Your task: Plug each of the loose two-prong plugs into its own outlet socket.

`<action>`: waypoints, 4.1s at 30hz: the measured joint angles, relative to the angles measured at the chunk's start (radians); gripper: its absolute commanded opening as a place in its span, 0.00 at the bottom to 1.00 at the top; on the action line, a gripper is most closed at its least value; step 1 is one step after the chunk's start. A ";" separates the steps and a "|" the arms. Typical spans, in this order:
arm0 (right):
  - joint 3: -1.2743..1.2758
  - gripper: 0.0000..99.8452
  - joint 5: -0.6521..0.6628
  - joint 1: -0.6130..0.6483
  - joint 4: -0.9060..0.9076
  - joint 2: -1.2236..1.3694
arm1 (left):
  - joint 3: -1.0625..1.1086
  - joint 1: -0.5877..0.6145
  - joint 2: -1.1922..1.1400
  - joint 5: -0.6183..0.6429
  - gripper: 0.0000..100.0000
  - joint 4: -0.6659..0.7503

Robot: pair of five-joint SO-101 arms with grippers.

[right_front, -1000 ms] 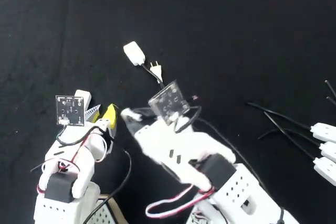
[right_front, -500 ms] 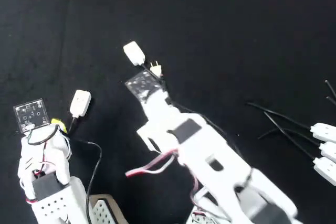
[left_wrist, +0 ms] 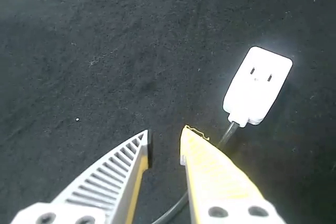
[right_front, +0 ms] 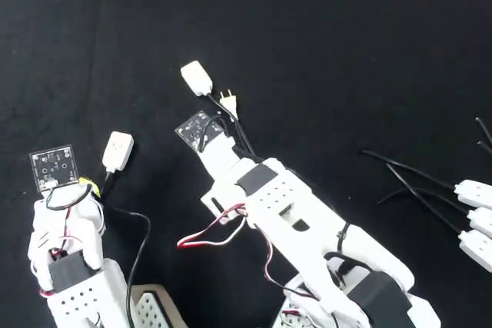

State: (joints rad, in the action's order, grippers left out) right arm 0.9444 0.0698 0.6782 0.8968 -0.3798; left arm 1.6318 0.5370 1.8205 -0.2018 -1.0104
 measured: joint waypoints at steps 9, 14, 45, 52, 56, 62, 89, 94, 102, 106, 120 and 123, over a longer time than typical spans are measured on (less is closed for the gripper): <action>0.003 0.01 0.048 0.000 -0.002 0.000 | 0.000 0.000 0.000 0.000 0.12 0.000; 0.003 0.01 0.048 0.000 0.005 0.000 | 0.000 0.000 0.000 0.000 0.12 0.000; 0.029 0.05 0.046 0.003 0.051 0.020 | 0.000 0.000 0.000 0.000 0.12 0.000; 0.044 0.01 0.048 0.002 0.018 0.020 | 0.000 0.000 0.000 0.000 0.12 0.000; 0.044 0.01 0.051 0.003 0.005 0.020 | 0.000 0.000 0.000 0.000 0.12 0.000; 0.054 0.01 0.051 0.003 0.002 0.006 | 0.000 0.000 0.000 -0.002 0.12 0.000; -0.190 0.01 0.132 -0.466 0.114 0.087 | -0.727 -0.169 -0.942 -0.158 0.16 -0.107; -0.190 0.01 0.173 -0.465 0.114 0.091 | -0.801 -0.190 -1.191 -0.239 0.16 0.041; -0.190 0.01 0.184 -0.465 0.112 0.091 | -0.810 -0.269 -1.430 -0.247 0.16 0.193; -0.190 0.01 0.184 -0.465 0.080 0.091 | -0.810 -0.364 -1.468 -0.247 0.16 0.195; -0.190 0.01 0.190 -0.465 0.064 0.091 | -0.967 -0.336 -1.745 -0.235 0.16 0.287; -0.190 0.01 0.190 -0.465 0.064 0.091 | -1.022 -0.331 -1.815 -0.236 0.16 0.295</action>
State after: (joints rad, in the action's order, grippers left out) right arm 0.7541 0.2601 0.2133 0.9613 -0.2892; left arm 0.6099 0.2056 0.0054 -0.4381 -0.7158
